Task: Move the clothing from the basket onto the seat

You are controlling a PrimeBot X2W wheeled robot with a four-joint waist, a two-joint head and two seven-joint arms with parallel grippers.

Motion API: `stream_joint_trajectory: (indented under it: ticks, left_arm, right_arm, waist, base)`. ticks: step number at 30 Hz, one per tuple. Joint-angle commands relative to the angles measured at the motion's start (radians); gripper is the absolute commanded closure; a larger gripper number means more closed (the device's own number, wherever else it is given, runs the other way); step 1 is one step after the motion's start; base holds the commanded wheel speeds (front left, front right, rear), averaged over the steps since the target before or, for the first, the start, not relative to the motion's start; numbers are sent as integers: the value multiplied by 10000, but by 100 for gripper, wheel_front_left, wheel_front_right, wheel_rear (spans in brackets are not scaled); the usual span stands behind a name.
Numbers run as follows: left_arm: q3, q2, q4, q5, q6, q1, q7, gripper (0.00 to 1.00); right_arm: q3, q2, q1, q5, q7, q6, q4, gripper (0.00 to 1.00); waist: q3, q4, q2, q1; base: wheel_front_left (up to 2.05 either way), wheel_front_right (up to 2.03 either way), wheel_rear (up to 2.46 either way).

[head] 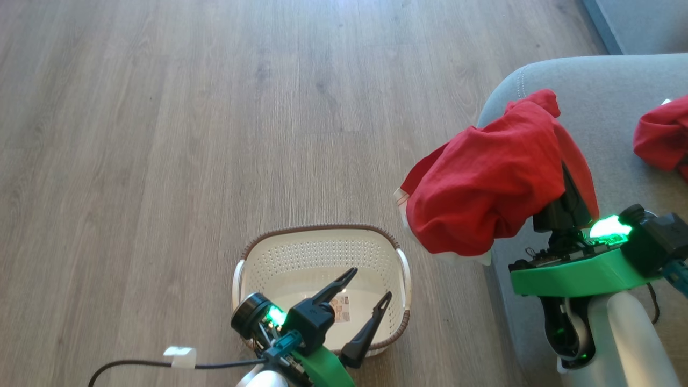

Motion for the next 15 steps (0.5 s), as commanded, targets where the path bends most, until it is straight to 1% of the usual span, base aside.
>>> stream_joint_trajectory:
  ticks: [1, 9, 15]
  left_arm:
    - [367, 20, -329, 38, -10, -355, -51, 0]
    - [482, 20, -381, 115, -12, -389, -51, 0]
    - [430, 20, -422, 166, -14, -538, -51, 0]
  right_arm:
    - [167, 103, -311, -38, -65, -2, -407, 100]
    - [129, 103, -429, -75, -65, -2, -461, 100]
    - [-38, 103, -527, -81, -65, -2, -522, 100]
  waist:
    - [24, -23, 0, 0]
    - [202, -471, 0, 0]
    - [503, -1144, 0, 0]
  base:
    - [0, 0, 0]
    - [0, 0, 0]
    - [0, 0, 0]
